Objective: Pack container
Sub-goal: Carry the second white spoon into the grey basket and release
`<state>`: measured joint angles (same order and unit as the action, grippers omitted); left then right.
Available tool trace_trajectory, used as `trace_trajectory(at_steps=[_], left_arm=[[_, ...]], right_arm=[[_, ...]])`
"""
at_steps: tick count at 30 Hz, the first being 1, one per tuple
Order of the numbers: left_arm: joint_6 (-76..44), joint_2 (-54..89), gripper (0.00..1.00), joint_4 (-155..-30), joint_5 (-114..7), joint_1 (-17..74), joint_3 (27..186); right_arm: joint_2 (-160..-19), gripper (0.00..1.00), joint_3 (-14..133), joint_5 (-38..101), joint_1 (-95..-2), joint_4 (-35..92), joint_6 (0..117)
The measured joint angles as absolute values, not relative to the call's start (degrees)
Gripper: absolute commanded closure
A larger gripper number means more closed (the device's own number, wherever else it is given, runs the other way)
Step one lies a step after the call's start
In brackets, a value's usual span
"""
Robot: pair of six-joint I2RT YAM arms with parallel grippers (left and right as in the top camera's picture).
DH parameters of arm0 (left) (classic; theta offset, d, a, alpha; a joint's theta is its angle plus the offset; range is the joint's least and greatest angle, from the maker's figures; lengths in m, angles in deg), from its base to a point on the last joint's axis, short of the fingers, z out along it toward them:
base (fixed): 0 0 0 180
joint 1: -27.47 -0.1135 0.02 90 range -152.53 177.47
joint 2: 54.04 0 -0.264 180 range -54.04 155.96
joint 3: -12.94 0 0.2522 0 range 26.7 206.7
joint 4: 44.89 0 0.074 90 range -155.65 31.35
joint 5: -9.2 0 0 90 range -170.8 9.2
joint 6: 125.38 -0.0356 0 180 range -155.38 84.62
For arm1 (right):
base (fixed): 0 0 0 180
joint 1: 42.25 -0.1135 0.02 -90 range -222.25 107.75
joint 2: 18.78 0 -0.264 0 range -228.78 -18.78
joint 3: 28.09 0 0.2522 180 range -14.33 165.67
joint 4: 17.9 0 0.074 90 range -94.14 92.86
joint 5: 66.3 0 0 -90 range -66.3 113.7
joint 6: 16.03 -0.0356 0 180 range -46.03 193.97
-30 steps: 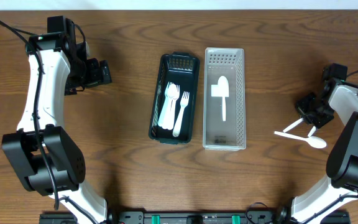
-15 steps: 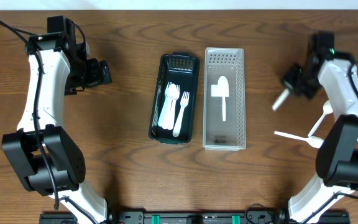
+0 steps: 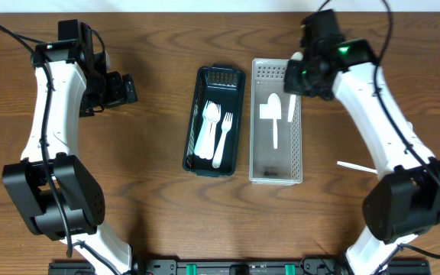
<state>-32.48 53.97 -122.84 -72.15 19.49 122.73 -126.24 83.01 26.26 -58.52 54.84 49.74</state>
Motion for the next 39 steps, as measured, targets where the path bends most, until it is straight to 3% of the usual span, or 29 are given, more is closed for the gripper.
trace_trajectory(at_steps=[10,14,28,30,35,37,39], left_arm=[[-32.6,54.0,0.02,-122.8,-72.2,19.5,122.7],[-32.6,54.0,0.02,-122.8,-72.2,19.5,122.7],[-32.6,54.0,0.02,-122.8,-72.2,19.5,122.7],[-32.6,54.0,0.02,-122.8,-72.2,19.5,122.7],[-32.6,54.0,0.02,-122.8,-72.2,19.5,122.7],[-32.6,54.0,0.02,-122.8,-72.2,19.5,122.7],[-32.6,54.0,0.02,-122.8,-72.2,19.5,122.7]], right_arm=[[-137.6,0.93,82.8,25.0,-61.3,55.4,50.2],[-140.7,0.82,82.2,25.0,-61.3,55.4,50.2],[-140.1,0.78,85.9,25.1,-61.0,58.8,50.9],[-138.2,0.61,89.2,24.7,-60.6,60.2,51.2],[-127.0,0.58,95.6,20.6,-55.7,63.8,51.7],[-122.1,0.48,96.7,18.8,-51.6,65.8,50.5],[-118.7,0.44,97.5,17.4,-46.6,68.9,49.1]])
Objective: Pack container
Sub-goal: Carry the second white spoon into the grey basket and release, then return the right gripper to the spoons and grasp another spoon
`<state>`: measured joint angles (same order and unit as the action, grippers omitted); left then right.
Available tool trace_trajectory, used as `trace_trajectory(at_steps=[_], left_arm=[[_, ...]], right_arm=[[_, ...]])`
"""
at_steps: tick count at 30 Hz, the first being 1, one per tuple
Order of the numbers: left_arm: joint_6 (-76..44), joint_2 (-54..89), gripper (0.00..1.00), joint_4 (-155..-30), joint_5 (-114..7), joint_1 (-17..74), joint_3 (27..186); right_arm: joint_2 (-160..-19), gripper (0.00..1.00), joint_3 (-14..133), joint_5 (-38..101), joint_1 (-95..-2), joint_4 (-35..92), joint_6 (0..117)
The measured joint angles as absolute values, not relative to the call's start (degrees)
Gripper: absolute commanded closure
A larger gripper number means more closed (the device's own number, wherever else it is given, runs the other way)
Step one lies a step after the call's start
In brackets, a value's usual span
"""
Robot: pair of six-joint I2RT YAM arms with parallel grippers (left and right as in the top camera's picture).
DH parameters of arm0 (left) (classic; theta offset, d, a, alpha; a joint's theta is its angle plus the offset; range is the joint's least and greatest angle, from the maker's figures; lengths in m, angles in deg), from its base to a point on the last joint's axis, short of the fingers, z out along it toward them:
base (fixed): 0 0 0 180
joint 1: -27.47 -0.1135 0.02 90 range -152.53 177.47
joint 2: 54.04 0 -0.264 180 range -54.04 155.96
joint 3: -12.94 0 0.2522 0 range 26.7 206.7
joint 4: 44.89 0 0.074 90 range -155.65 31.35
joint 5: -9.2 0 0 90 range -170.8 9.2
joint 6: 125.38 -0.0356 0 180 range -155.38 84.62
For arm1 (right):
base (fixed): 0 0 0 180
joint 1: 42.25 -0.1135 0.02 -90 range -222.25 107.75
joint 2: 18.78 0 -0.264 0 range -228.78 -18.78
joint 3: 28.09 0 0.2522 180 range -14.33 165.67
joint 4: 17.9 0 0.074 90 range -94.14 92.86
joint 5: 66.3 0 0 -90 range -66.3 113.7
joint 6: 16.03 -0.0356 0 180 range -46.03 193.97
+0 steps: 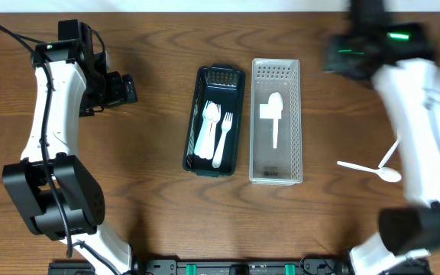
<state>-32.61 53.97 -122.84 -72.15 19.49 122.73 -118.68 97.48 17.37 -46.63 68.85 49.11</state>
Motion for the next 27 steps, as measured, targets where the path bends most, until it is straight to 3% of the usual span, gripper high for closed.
trace_trajectory(at_steps=[6,14,27], left_arm=[[-32.6,54.0,0.02,-122.8,-72.2,19.5,122.7],[-32.6,54.0,0.02,-122.8,-72.2,19.5,122.7],[-32.6,54.0,0.02,-122.8,-72.2,19.5,122.7]], right_arm=[[-117.7,0.41,94.2,15.3,-31.0,72.6,44.4],[-119.1,0.43,74.5,20.2,-17.3,59.1,45.7],[-120.4,0.41,57.5,23.5,-11.4,42.6,52.2]])
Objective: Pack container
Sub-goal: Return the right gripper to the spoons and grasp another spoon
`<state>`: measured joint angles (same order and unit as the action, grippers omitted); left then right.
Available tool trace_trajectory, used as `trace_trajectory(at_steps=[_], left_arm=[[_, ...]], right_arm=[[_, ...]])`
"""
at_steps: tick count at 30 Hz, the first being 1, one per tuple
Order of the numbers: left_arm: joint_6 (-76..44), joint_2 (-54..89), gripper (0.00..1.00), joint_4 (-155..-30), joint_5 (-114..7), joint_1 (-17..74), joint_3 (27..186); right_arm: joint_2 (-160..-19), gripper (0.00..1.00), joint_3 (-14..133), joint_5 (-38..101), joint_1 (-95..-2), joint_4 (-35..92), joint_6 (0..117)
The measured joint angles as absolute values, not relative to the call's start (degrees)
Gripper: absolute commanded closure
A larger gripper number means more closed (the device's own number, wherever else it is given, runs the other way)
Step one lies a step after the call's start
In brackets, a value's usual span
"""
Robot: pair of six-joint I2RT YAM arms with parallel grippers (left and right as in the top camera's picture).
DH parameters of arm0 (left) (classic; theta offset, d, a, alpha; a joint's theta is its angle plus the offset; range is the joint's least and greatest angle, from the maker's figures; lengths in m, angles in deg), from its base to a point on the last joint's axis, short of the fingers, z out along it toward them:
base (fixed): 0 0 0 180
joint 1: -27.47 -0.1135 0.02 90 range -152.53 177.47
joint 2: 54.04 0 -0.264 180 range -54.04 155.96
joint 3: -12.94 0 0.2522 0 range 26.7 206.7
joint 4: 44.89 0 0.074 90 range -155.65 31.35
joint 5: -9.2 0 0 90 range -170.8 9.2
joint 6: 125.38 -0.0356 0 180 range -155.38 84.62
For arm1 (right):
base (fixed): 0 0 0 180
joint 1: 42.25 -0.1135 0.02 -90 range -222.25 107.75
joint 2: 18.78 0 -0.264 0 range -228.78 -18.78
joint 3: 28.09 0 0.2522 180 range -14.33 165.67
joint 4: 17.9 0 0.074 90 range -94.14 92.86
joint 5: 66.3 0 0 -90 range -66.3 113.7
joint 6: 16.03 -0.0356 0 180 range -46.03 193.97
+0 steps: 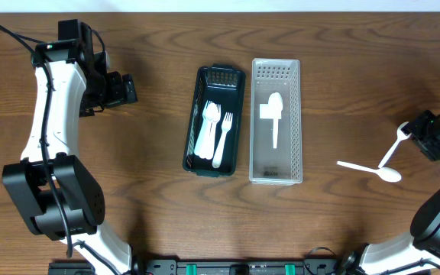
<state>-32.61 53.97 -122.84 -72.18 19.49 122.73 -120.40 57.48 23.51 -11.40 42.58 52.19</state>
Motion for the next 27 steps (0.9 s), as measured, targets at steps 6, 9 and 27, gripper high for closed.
trace_trajectory(at_steps=[6,9,27], left_arm=[[-32.6,54.0,0.02,-122.9,-72.2,19.5,122.7],[-32.6,54.0,0.02,-122.8,-72.2,19.5,122.7],[-32.6,54.0,0.02,-122.8,-72.2,19.5,122.7]], right_arm=[[-124.4,0.40,57.5,23.9,-11.4,39.5,52.6],[-126.5,0.40,57.5,24.1,-11.4,38.3,52.7],[-132.0,0.39,57.6,23.8,-13.4,34.2,53.0]])
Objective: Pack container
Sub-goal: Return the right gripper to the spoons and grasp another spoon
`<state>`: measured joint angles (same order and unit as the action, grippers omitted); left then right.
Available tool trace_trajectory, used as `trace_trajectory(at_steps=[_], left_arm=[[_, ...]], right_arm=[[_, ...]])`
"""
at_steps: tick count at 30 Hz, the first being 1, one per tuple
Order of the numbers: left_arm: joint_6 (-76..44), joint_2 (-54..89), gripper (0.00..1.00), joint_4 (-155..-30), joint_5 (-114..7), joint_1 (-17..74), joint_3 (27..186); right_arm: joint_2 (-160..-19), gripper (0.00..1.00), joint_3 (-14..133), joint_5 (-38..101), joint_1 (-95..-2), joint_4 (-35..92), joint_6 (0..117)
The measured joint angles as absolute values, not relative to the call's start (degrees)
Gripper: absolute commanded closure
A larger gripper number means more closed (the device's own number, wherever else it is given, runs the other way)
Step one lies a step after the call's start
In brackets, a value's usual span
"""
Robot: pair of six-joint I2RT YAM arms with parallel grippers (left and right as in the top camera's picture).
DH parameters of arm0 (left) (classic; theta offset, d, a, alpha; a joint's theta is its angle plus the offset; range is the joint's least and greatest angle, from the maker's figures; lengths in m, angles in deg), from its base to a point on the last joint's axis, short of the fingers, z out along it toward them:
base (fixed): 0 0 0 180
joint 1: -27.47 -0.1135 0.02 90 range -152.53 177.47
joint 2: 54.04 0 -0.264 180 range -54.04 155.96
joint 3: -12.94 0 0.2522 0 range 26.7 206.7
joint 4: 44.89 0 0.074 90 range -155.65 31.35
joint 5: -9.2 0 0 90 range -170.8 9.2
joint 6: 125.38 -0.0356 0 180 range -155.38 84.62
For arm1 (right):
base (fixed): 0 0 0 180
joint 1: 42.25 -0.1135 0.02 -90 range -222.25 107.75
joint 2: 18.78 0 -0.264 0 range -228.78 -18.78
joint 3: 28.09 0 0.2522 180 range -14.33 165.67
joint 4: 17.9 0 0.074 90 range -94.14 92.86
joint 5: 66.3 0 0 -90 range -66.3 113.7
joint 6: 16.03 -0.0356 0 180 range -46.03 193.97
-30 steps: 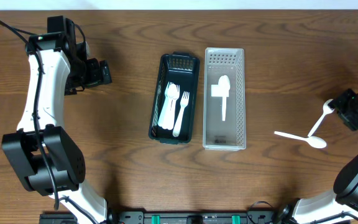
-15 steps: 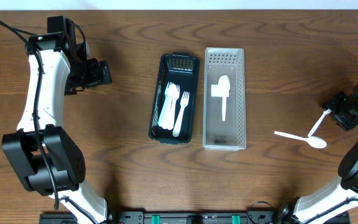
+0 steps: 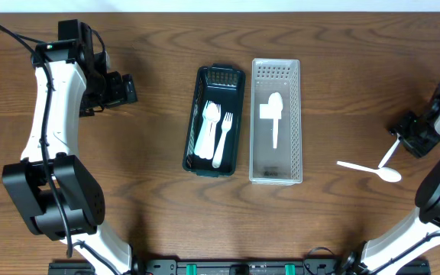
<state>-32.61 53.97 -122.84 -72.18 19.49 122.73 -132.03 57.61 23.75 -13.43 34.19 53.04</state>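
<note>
A clear slotted basket [image 3: 259, 164] in the middle of the table holds white spoons [image 3: 273, 114]. To its left, a dark tray [image 3: 193, 156] holds two white forks [image 3: 214, 130]. At the right, two loose white spoons lie on the table. One spoon [image 3: 369, 169] lies flat with its bowl to the right. The other spoon [image 3: 389, 155] lies slanted, its upper end under my right gripper [image 3: 405, 136], which looks open. My left gripper [image 3: 126, 89] hangs at the far left, away from both containers, with nothing in it.
The right arm's white links run down the table's right edge. The left arm [image 3: 48, 114] stands along the left side. The table's far edge lies just behind the two containers.
My right gripper has moved a little left and now covers the upper end of the slanted spoon. The left arm, containers and spoons have not moved.
My right gripper was first over the top of the clear basket. It then stood further right, beyond the basket, and later at the table's right edge beside the two loose spoons. Now it sits on the slanted spoon's upper end. The left arm stayed still throughout.
</note>
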Motion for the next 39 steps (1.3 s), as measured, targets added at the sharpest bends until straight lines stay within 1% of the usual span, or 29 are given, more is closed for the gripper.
trace_trajectory(at_steps=[1,5,7,9,10,13,17,21,24,30,33,37,39], left_arm=[[-32.6,54.0,0.02,-122.8,-72.2,19.5,122.7],[-32.6,54.0,0.02,-122.8,-72.2,19.5,122.7],[-32.6,54.0,0.02,-122.8,-72.2,19.5,122.7],[-32.6,54.0,0.02,-122.8,-72.2,19.5,122.7],[-32.6,54.0,0.02,-122.8,-72.2,19.5,122.7],[-32.6,54.0,0.02,-122.8,-72.2,19.5,122.7],[-32.6,54.0,0.02,-122.8,-72.2,19.5,122.7],[-32.6,54.0,0.02,-122.8,-72.2,19.5,122.7],[-32.6,54.0,0.02,-122.8,-72.2,19.5,122.7],[-32.6,54.0,0.02,-122.8,-72.2,19.5,122.7],[-32.6,54.0,0.02,-122.8,-72.2,19.5,122.7],[-32.6,54.0,0.02,-122.8,-72.2,19.5,122.7],[-32.6,54.0,0.02,-122.8,-72.2,19.5,122.7]], right_arm=[[-132.1,0.40,57.6,23.7,-13.6,34.2,53.0],[-132.2,0.50,57.7,23.2,-13.6,34.4,53.3],[-132.3,0.58,57.7,23.0,-13.6,34.4,53.4],[-132.3,0.69,57.8,22.8,-13.6,34.6,53.6],[-132.3,0.73,57.8,22.9,-13.6,34.7,53.7],[-132.4,0.73,57.8,22.8,-13.6,34.8,53.4],[-132.4,0.83,57.9,22.9,-13.6,35.0,53.5],[-132.4,0.85,57.9,22.9,-13.6,35.2,53.4],[-132.4,0.93,57.9,22.9,-13.6,35.3,53.4],[-132.4,0.93,58.1,24.8,-13.6,35.7,53.2],[-132.4,0.93,58.8,26.4,-14.3,38.0,53.2],[-131.1,0.93,62.2,27.3,-18.1,43.9,53.3],[-129.0,0.92,66.0,27.7,-21.7,46.9,53.2]])
